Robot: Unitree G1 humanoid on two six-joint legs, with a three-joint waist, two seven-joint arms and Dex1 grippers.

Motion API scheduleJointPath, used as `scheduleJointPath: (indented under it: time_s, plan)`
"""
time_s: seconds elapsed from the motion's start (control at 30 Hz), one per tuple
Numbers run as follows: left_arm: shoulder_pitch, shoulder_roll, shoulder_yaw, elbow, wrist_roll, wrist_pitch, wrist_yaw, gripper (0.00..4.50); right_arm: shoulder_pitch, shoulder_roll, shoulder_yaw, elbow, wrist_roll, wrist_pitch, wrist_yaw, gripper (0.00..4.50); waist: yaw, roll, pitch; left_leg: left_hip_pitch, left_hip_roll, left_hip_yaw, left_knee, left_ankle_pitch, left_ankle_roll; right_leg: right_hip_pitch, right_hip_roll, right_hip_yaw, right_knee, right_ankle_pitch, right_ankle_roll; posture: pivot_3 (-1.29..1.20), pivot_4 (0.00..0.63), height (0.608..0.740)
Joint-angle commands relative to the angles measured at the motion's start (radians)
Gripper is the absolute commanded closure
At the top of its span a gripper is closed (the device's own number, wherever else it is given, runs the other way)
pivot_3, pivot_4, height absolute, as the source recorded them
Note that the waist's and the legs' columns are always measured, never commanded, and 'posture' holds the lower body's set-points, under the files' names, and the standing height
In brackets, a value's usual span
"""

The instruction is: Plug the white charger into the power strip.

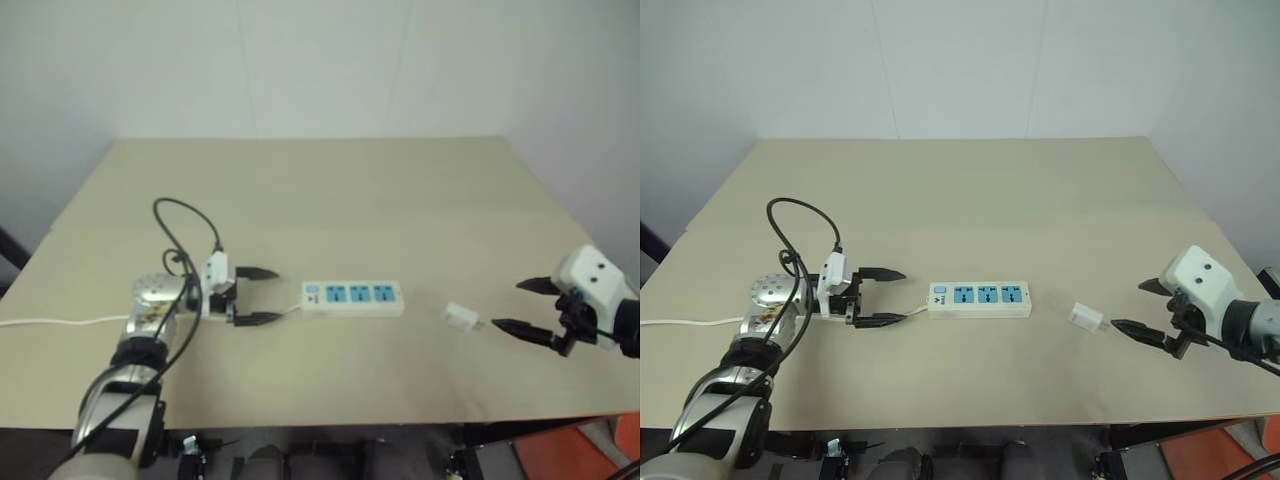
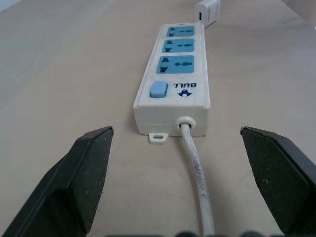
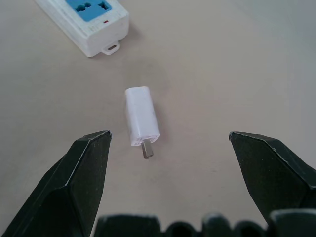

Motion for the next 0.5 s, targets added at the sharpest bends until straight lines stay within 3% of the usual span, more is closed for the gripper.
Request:
scheduleJointPath:
  time_s: [0.03, 0.33, 0.5]
  plan:
    - [-0.034, -0.001, -0.01, 0.015, 0.014, -0.031, -0.011, 0.01, 0.007, -0.018, -0.067, -0.035, -0.003, -0.021, 0.001, 0.0, 0.001, 0.0, 0.0, 0.0, 0.0, 0.0, 0.0, 0.0, 0.0, 0.0, 0.0, 0.0, 0.0, 0.0, 0.0, 0.0, 0.15, 0.74]
    - [-0.075, -0.021, -0.016, 0.063, 0.03, -0.038, -0.019, 0.01, 0.031, -0.02, -0.081, -0.054, -0.005, -0.024, 0.003, 0.0, 0.002, 0.0, 0.0, 0.0, 0.0, 0.0, 0.0, 0.0, 0.0, 0.0, 0.0, 0.0, 0.0, 0.0, 0.0, 0.0, 0.15, 0.74]
    - [-0.13, -0.076, 0.001, 0.185, 0.029, -0.13, -0.024, 0.01, 0.03, -0.013, -0.074, -0.089, -0.001, -0.02, -0.007, 0.0, 0.006, 0.0, 0.0, 0.0, 0.0, 0.0, 0.0, 0.0, 0.0, 0.0, 0.0, 0.0, 0.0, 0.0, 0.0, 0.0, 0.15, 0.74]
